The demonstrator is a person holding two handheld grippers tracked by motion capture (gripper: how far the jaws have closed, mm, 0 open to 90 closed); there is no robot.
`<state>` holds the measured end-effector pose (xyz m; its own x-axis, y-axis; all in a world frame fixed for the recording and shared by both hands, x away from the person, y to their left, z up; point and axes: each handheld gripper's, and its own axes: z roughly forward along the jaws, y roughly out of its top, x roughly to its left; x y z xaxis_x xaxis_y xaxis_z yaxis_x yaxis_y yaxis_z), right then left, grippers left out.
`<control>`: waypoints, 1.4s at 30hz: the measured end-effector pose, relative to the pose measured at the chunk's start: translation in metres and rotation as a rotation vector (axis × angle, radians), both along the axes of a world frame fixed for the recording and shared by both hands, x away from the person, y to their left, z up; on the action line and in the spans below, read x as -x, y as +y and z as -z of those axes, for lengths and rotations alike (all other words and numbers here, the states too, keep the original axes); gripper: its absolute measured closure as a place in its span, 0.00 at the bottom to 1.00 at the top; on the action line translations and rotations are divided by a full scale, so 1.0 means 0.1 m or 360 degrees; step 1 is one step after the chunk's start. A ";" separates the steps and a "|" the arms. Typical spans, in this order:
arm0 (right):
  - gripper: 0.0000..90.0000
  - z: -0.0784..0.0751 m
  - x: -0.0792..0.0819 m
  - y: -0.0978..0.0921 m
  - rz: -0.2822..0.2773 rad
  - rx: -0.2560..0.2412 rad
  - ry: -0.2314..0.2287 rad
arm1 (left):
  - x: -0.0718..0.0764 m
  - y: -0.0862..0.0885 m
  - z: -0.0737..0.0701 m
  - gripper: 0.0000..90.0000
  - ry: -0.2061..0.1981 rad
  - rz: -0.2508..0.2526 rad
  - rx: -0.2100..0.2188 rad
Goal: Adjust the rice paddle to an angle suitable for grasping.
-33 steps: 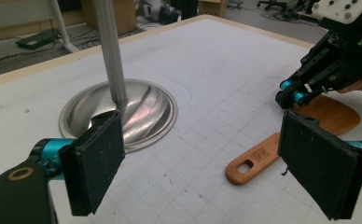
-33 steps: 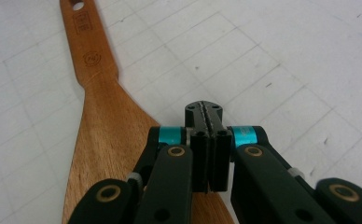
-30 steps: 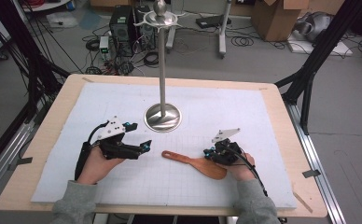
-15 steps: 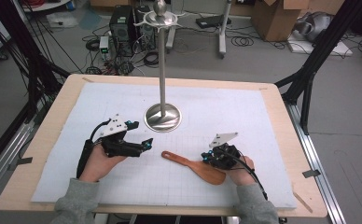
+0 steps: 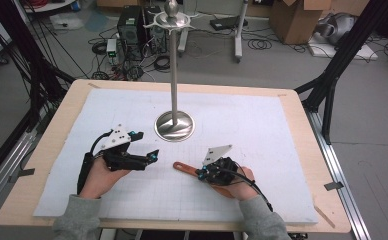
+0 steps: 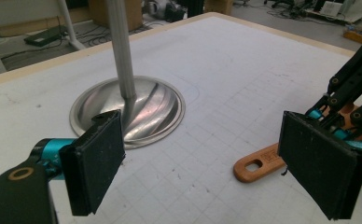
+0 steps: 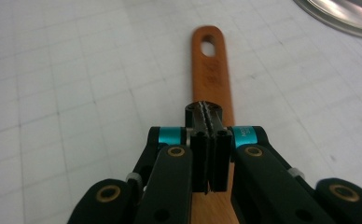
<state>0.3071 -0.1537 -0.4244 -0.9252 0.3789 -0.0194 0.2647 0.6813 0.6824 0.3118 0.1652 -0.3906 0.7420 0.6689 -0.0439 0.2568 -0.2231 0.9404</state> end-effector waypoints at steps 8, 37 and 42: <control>1.00 0.06 0.01 0.24 -0.0119 0.0065 0.0013 | 0.05 0.10 -0.01 0.17 -0.0006 -0.0037 0.0008; 1.00 0.10 -0.25 0.05 0.0145 0.0019 0.0068 | 0.14 0.23 0.01 0.17 0.0004 -0.0081 -0.0029; 1.00 0.10 -0.28 0.02 0.0184 0.0015 0.0068 | 0.16 0.24 0.01 0.17 0.0008 -0.0091 -0.0025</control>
<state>0.3353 -0.1518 -0.4341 -0.8755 0.4829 0.0150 0.3705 0.6511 0.6624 0.2963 0.1896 -0.3920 0.7025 0.7107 -0.0366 0.2739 -0.2226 0.9356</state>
